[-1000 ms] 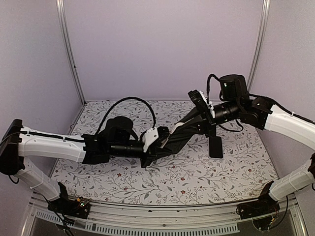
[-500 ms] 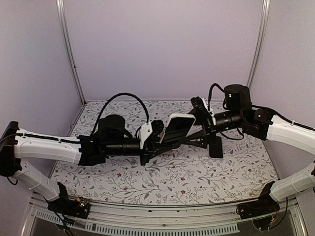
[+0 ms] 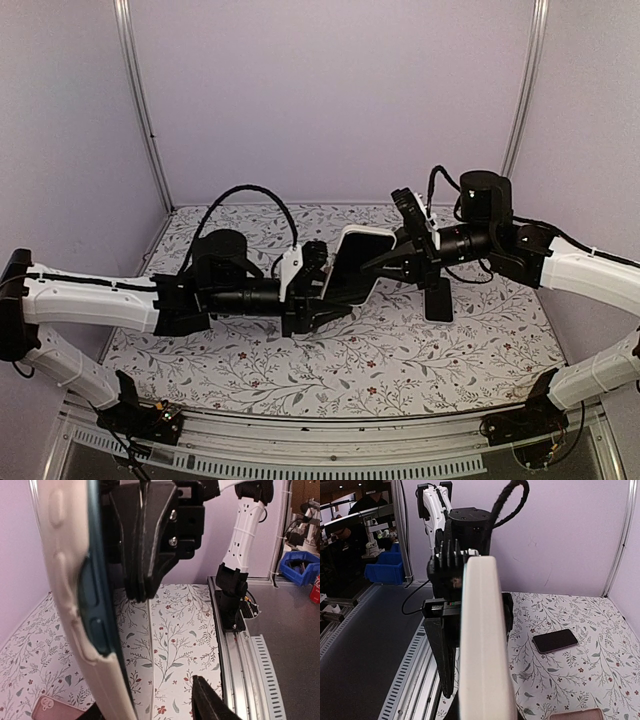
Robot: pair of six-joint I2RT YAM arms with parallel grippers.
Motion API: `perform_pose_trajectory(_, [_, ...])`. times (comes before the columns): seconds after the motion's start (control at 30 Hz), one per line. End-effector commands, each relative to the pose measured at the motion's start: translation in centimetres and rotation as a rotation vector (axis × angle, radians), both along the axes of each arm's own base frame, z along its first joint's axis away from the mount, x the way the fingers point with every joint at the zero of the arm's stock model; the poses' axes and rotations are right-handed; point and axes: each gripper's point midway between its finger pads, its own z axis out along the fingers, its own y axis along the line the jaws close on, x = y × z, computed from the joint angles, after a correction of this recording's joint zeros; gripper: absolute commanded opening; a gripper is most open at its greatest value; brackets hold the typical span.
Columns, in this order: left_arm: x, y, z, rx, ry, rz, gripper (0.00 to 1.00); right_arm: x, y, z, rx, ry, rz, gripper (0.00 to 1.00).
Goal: Put the phone into the phone case
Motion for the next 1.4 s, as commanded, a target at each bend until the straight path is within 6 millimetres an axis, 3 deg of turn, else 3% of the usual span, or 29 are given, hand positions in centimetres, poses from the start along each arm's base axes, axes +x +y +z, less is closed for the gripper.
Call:
perform_pose_trajectory(0.0, [-0.9, 0.6, 4.5, -0.085, -0.066, -0.015, 0.47, -0.2, -0.2, 1.3, 0.036, -0.031, -0.005, 0.0])
perform_pose_trajectory(0.13, [-1.3, 0.9, 7.1, -0.124, -0.092, -0.031, 0.55, -0.2, -0.2, 0.8, 0.022, -0.033, 0.005, 0.0])
perform_pose_trajectory(0.2, [-0.9, 0.8, 7.3, -0.126, -0.098, -0.011, 0.56, -0.5, -0.2, 1.0, 0.027, -0.038, 0.017, 0.0])
perform_pose_trajectory(0.47, [0.4, -1.1, 6.6, -0.067, -0.08, 0.005, 0.0, -0.8, -0.1, 1.2, 0.018, -0.036, 0.046, 0.0])
perform_pose_trajectory(0.6, [0.8, -1.0, 6.6, -0.073, -0.069, 0.032, 0.0, -0.6, -0.1, 1.1, 0.014, -0.04, 0.036, 0.0])
perform_pose_trajectory(0.63, [0.9, -0.8, 7.2, -0.101, -0.073, 0.047, 0.0, -0.3, 0.0, 0.9, 0.007, -0.038, 0.019, 0.1])
perform_pose_trajectory(0.67, [1.0, -0.5, 7.7, -0.128, -0.074, 0.059, 0.0, 0.2, 0.0, 0.5, -0.002, -0.034, -0.003, 0.42])
perform_pose_trajectory(0.7, [1.0, -0.2, 8.2, -0.161, -0.075, 0.069, 0.0, 0.6, 0.1, 0.1, -0.011, -0.024, -0.028, 0.6])
perform_pose_trajectory(0.73, [0.9, 0.2, 8.9, -0.203, -0.077, 0.078, 0.0, 1.0, 0.1, -0.4, -0.018, -0.014, -0.049, 0.67])
perform_pose_trajectory(0.8, [0.6, 1.3, 9.9, -0.286, -0.071, 0.09, 0.0, 1.4, 0.4, -0.7, 0.0, 0.017, -0.071, 0.72])
perform_pose_trajectory(0.9, [0.2, 2.2, 11.2, -0.381, -0.068, 0.089, 0.0, 1.3, 0.8, -0.9, 0.039, 0.067, -0.057, 0.69])
perform_pose_trajectory(1.0, [0.3, 1.9, 11.0, -0.384, -0.047, 0.083, 0.0, 0.8, 0.9, -0.2, 0.088, 0.104, -0.022, 0.58])
perform_pose_trajectory(1.2, [0.1, 2.4, 11.6, -0.431, -0.03, 0.079, 0.0, 0.8, 1.1, -1.6, 0.077, 0.16, -0.021, 0.58])
perform_pose_trajectory(1.27, [0.0, 2.4, 11.8, -0.435, -0.028, 0.076, 0.0, 0.7, 1.1, -1.9, 0.075, 0.17, -0.017, 0.49])
perform_pose_trajectory(1.37, [0.2, 2.3, 11.3, -0.43, -0.01, 0.081, 0.0, 0.4, 1.1, -1.5, 0.086, 0.175, 0.0, 0.27])
